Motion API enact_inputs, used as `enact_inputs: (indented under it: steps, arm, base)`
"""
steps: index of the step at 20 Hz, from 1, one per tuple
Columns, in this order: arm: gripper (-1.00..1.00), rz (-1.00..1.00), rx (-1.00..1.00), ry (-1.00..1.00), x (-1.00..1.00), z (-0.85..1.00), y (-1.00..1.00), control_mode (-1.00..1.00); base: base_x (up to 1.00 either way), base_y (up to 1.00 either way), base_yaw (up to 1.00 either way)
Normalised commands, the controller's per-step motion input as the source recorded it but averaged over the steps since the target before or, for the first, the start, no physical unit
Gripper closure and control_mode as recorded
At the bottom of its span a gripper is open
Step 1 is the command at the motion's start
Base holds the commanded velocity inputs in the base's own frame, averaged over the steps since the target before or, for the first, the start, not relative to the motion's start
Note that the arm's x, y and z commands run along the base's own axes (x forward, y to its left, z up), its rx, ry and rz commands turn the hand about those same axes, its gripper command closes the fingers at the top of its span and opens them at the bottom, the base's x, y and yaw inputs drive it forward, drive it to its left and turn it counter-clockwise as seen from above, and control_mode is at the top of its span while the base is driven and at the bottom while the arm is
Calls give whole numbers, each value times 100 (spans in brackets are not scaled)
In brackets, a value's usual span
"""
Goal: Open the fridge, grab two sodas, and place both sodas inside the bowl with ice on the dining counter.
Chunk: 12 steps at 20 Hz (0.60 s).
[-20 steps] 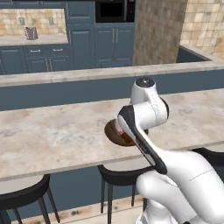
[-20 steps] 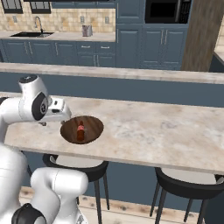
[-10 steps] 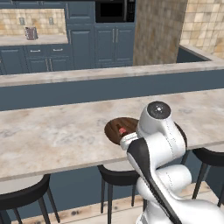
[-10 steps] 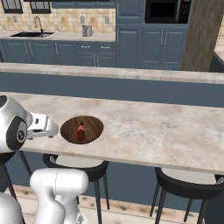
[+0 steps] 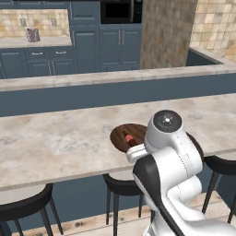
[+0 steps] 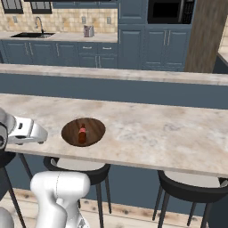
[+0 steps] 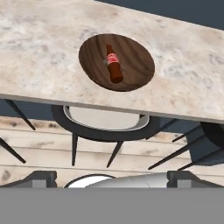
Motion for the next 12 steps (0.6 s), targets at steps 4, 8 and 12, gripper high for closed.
enact_inputs:
  steps: [4,8,12]
  arm:
    - [-100,-2,0,-3,-4,0,0,-100]
    - [-100,0,0,-1,-1,0,0,100]
    - [-100,0,0,0,0,0,0,100]
  base:
    - [0,0,0]
    - [-15,30,0]
    - [-10,97,21]
